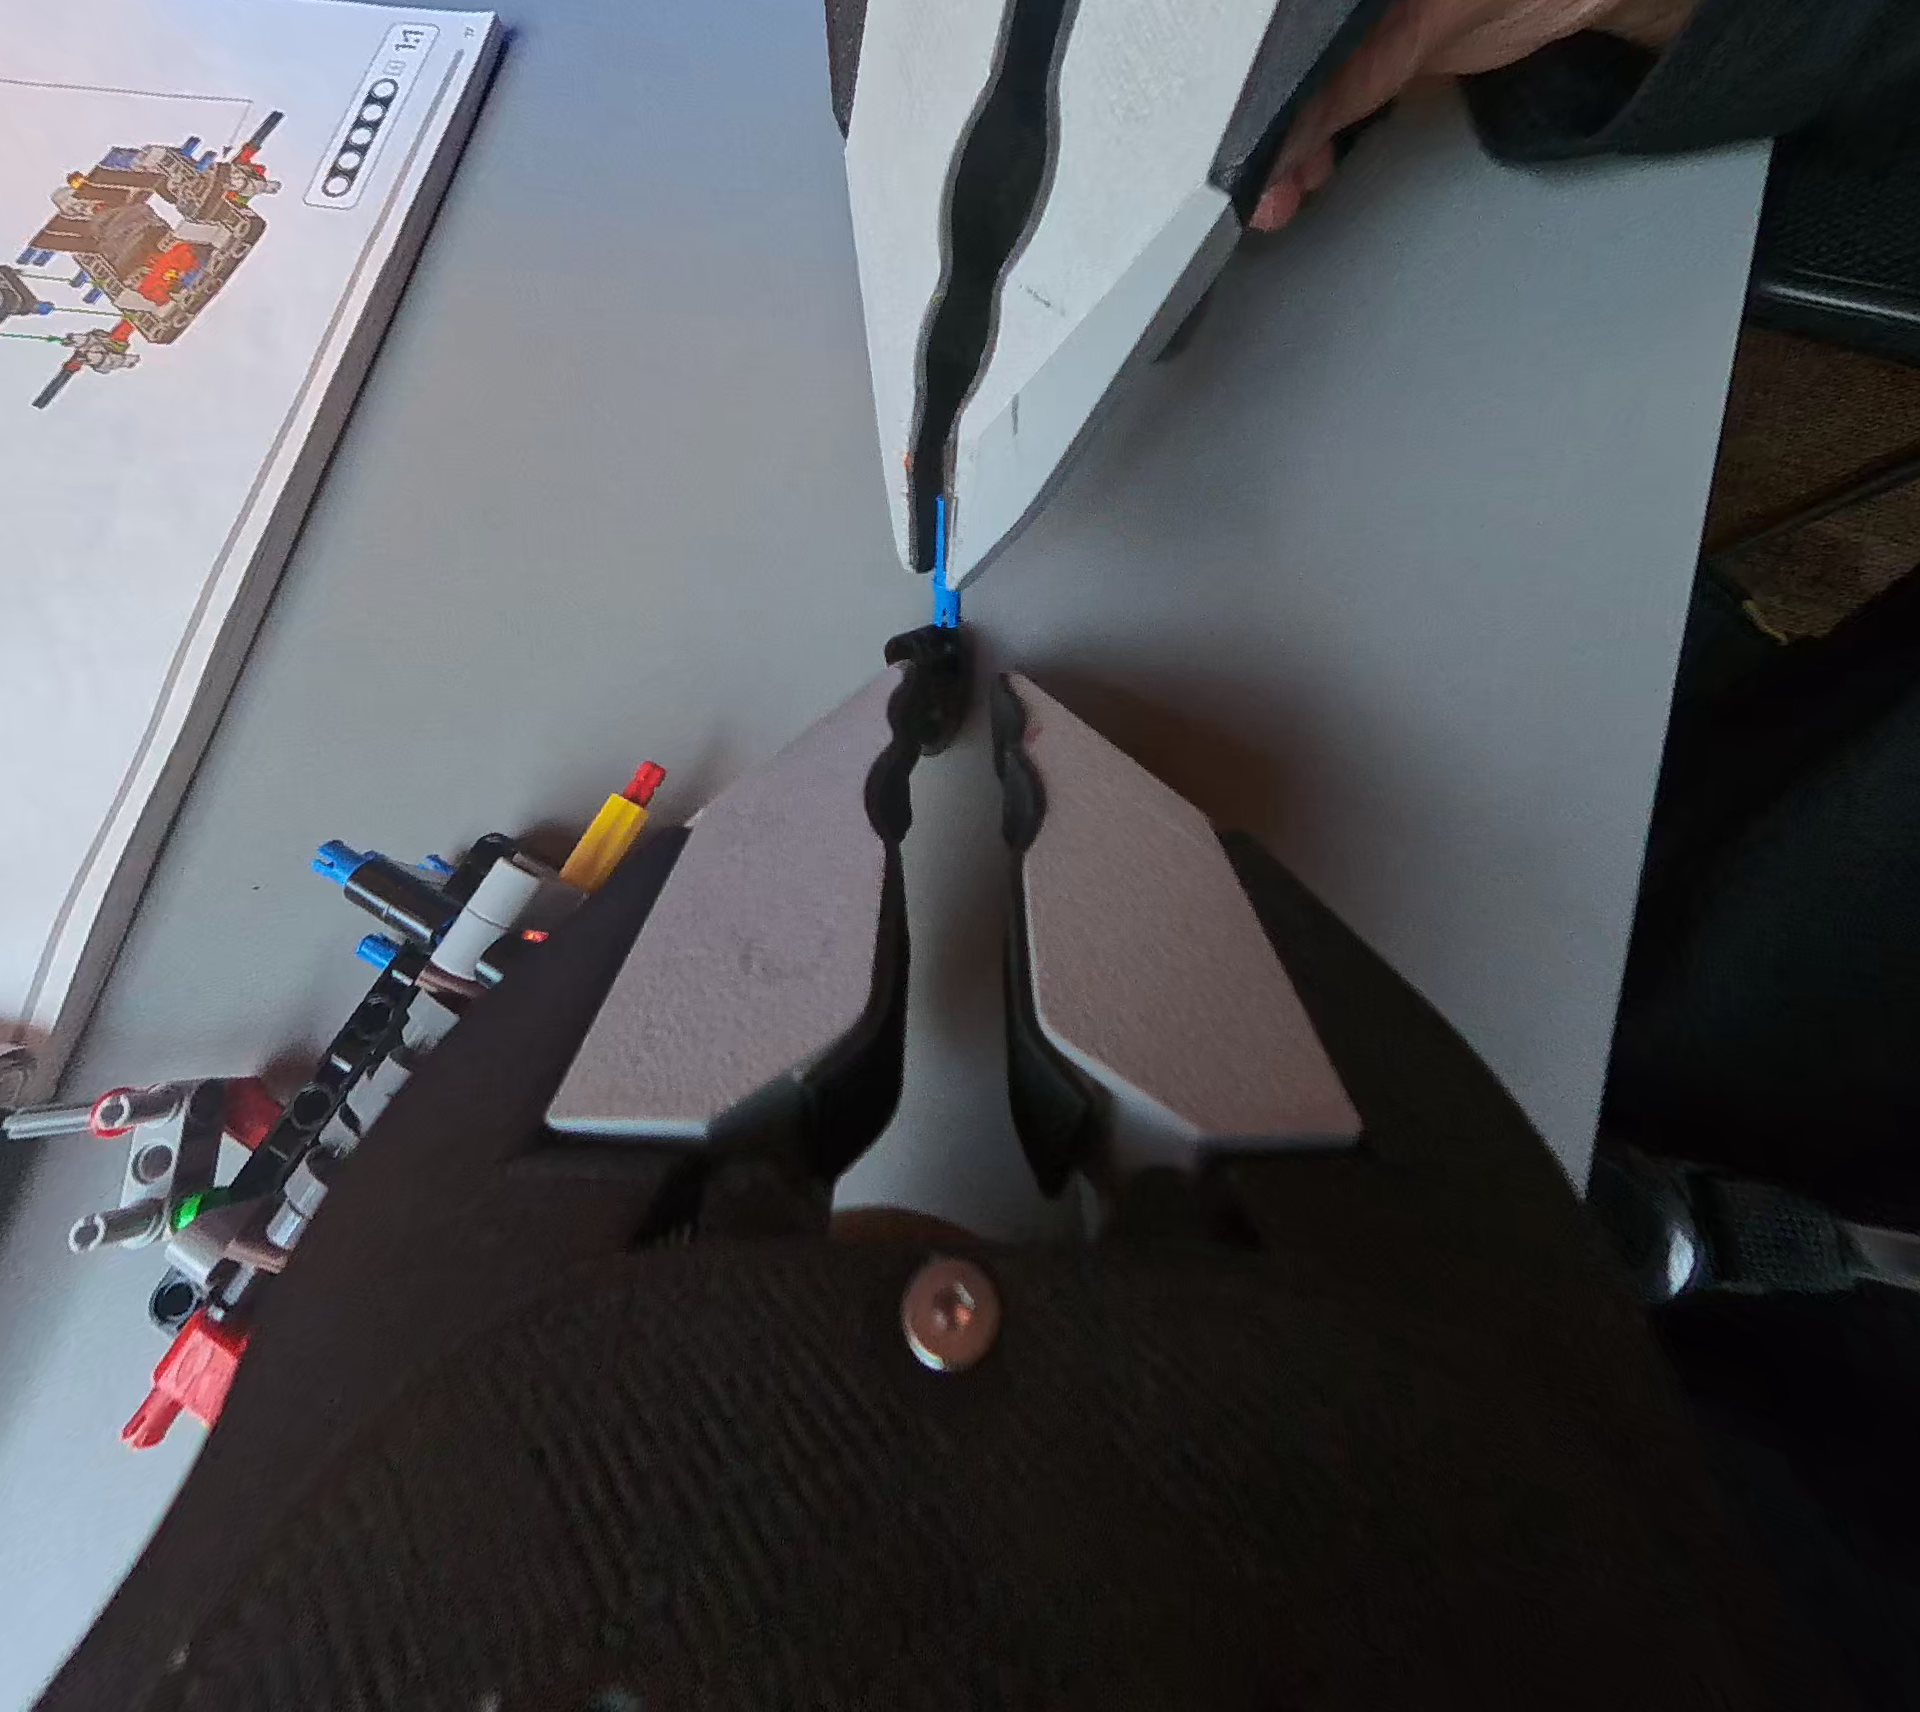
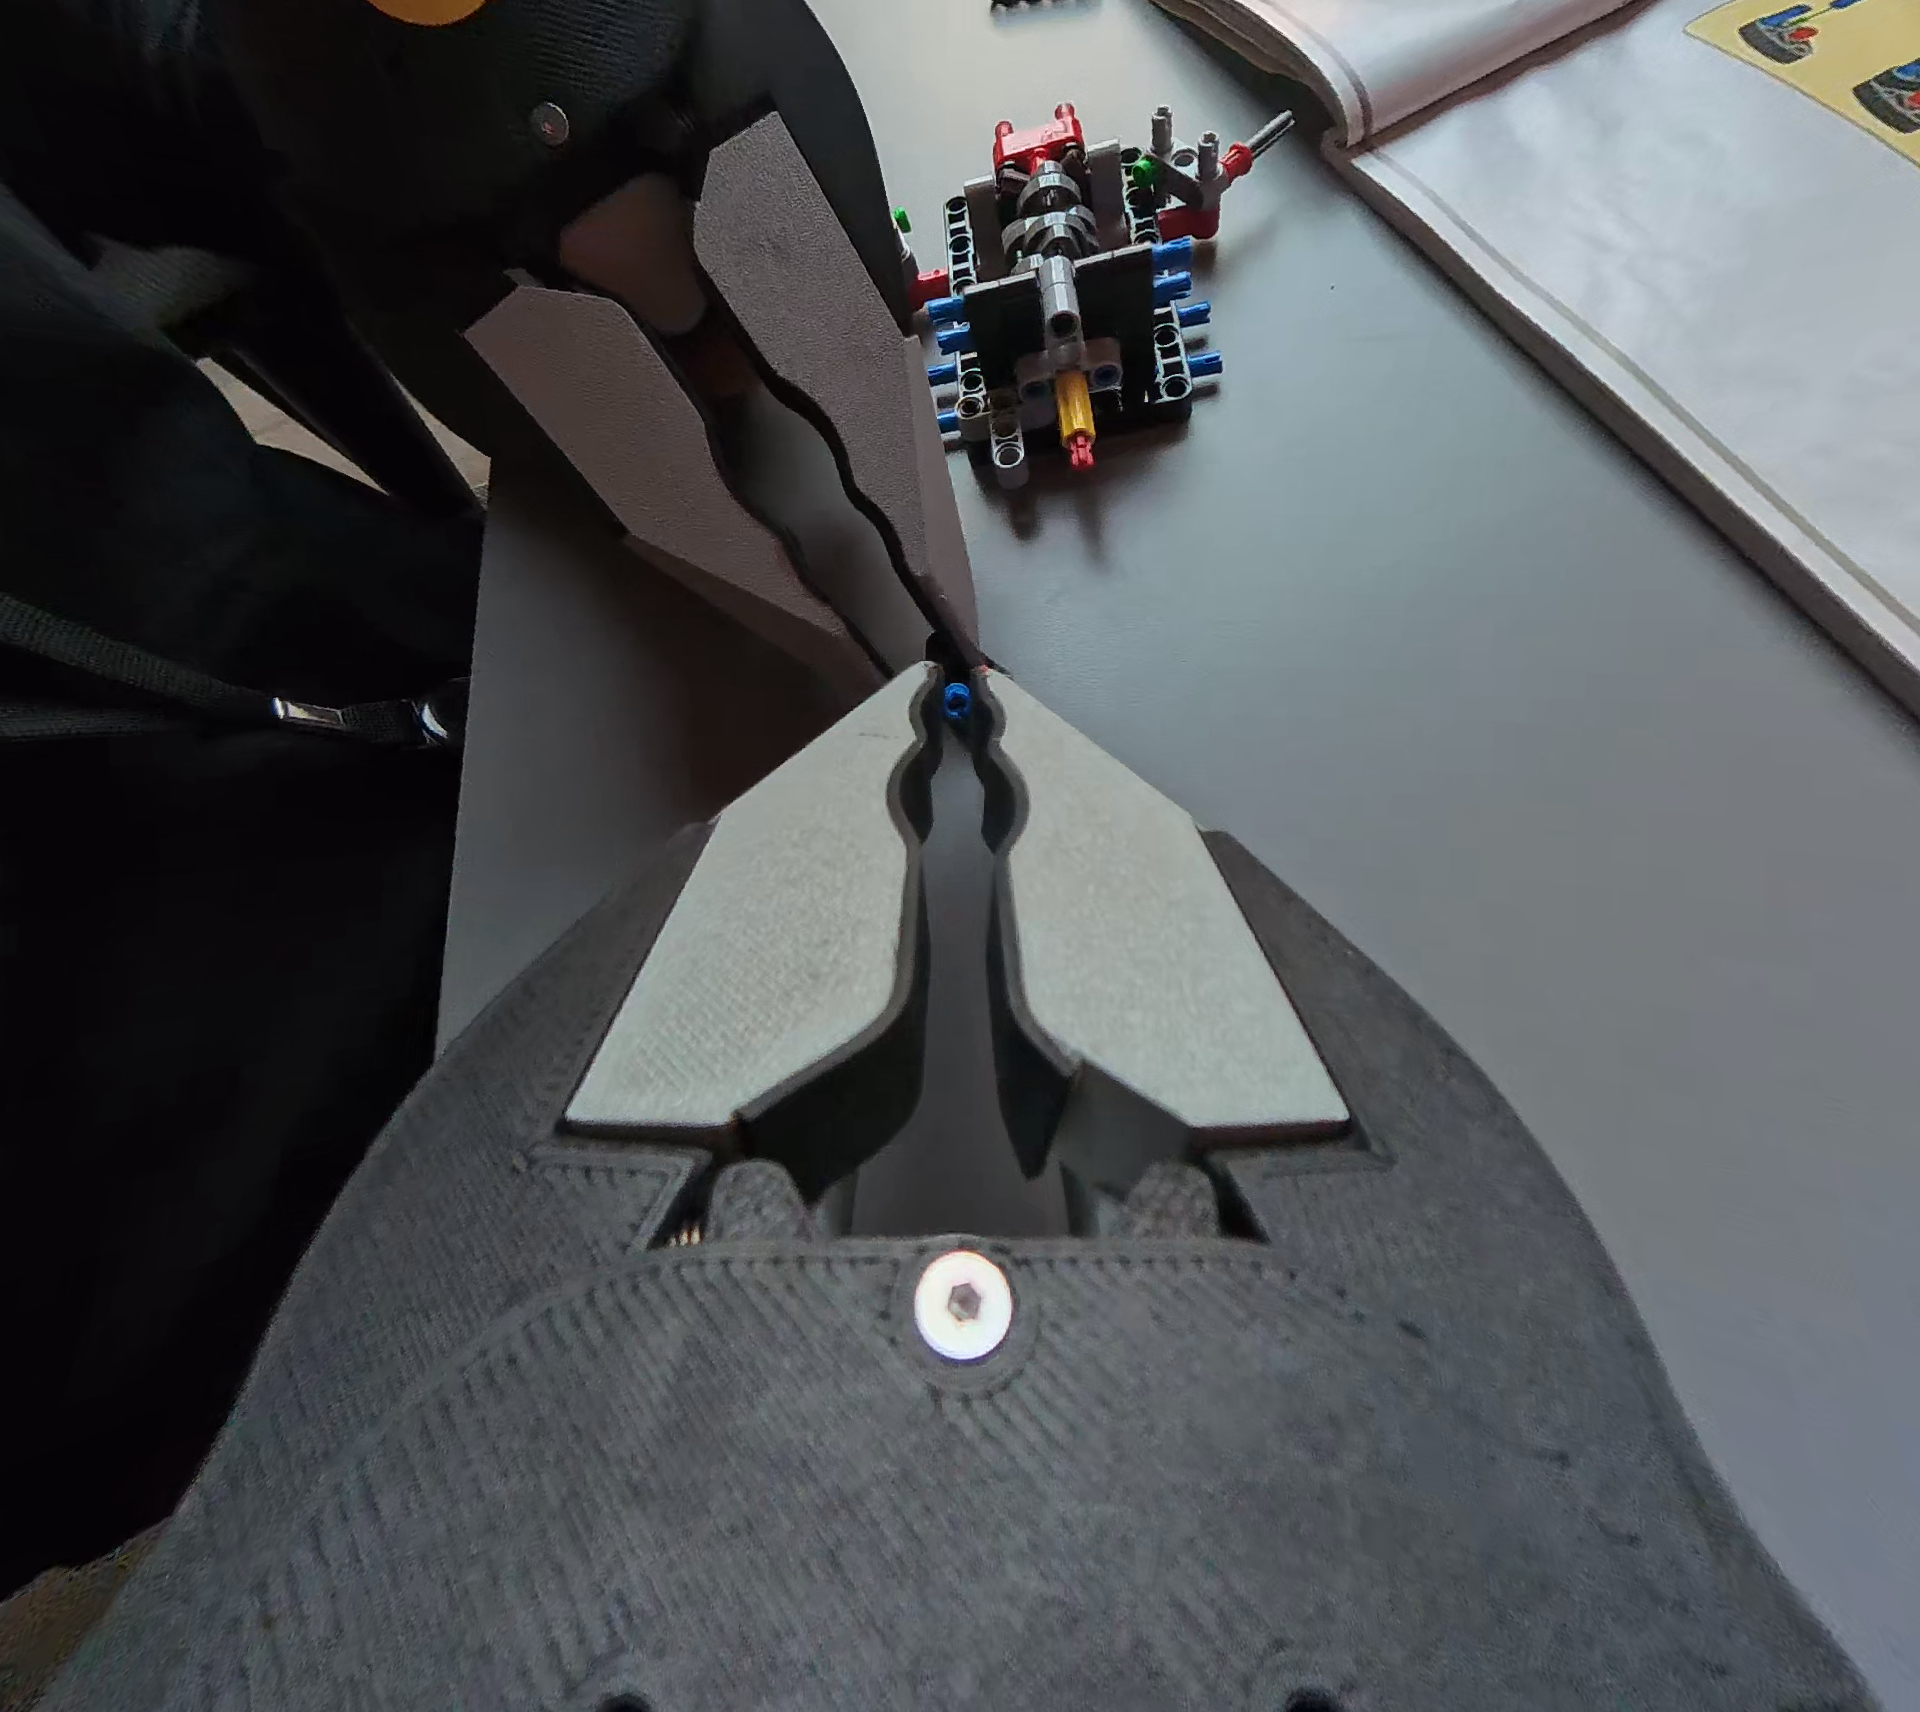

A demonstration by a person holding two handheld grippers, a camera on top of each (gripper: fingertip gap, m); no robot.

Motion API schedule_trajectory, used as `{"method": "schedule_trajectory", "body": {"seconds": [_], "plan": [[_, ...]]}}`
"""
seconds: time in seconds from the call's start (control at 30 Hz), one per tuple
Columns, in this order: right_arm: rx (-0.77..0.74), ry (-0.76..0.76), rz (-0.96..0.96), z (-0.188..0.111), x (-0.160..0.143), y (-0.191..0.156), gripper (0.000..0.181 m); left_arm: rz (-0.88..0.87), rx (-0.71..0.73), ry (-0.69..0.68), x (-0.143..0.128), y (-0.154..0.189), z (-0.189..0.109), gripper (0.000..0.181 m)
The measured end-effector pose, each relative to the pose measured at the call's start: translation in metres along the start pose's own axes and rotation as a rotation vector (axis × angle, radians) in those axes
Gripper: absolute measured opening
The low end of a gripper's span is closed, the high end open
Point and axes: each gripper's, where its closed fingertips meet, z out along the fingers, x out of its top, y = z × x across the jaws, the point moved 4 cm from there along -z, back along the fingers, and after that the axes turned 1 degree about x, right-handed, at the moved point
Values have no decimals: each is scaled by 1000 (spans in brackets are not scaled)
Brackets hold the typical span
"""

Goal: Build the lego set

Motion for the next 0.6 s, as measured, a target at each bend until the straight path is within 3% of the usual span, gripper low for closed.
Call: {"method": "schedule_trajectory", "body": {"seconds": [0.1, 0.3, 0.4, 0.5, 0.6], "plan": [[-26, 10, -36, 0, 1, 0, 1, -3, 10, 10, 0, 0, -3, 0], [-13, 12, -27, -1, 1, 2, 1, 18, 70, 2, -1, -3, -8, 0], [-30, -5, -57, -1, 0, 3, 1, 75, 133, -9, -1, -5, -6, 12], [-40, -46, -93, 4, -3, 1, 1, 86, 128, -6, 1, -1, -2, 8], [-43, -49, -108, 5, -2, -2, 1, 90, 114, -19, 1, -1, 0, 17]]}}
